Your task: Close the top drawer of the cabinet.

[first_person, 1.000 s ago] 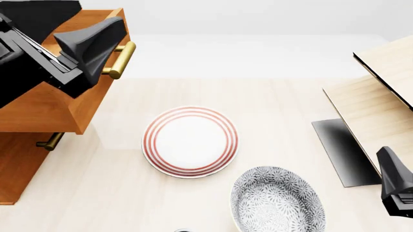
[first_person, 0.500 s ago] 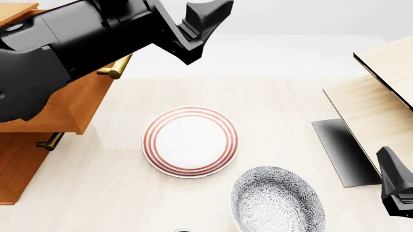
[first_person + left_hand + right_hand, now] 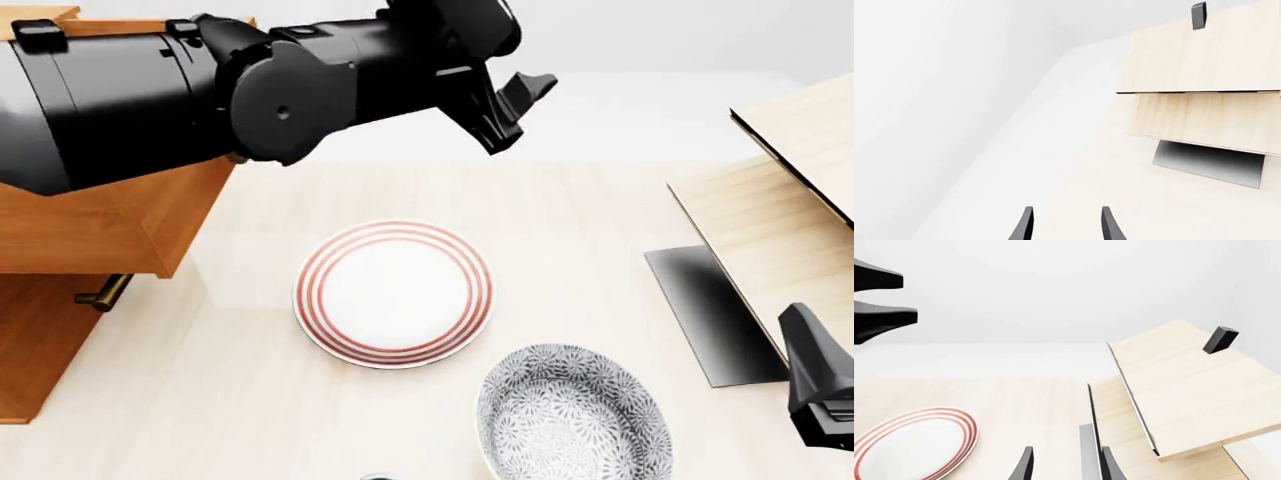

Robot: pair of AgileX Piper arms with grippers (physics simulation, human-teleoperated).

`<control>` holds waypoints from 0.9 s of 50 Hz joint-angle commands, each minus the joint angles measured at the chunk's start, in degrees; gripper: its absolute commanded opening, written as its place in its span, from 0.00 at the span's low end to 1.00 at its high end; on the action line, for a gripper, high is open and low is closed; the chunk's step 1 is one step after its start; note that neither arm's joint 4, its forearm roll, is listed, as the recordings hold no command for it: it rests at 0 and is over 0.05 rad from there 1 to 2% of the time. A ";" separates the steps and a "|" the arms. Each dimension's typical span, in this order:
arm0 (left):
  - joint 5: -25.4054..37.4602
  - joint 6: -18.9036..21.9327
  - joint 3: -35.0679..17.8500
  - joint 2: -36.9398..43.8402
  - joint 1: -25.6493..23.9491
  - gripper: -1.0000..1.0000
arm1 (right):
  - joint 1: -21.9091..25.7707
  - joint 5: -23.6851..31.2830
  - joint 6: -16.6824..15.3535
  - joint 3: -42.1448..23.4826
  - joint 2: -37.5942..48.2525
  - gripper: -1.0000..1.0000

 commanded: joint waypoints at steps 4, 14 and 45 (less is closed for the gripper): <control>6.63 10.33 -1.13 8.01 4.54 1.00 | -0.01 0.02 -0.01 0.00 -0.03 1.00; 8.69 15.57 -0.56 8.60 9.33 1.00 | -0.01 0.14 0.02 -0.01 -0.13 1.00; 7.32 14.51 15.26 -6.16 23.71 1.00 | -0.03 0.10 0.05 -0.01 -0.08 1.00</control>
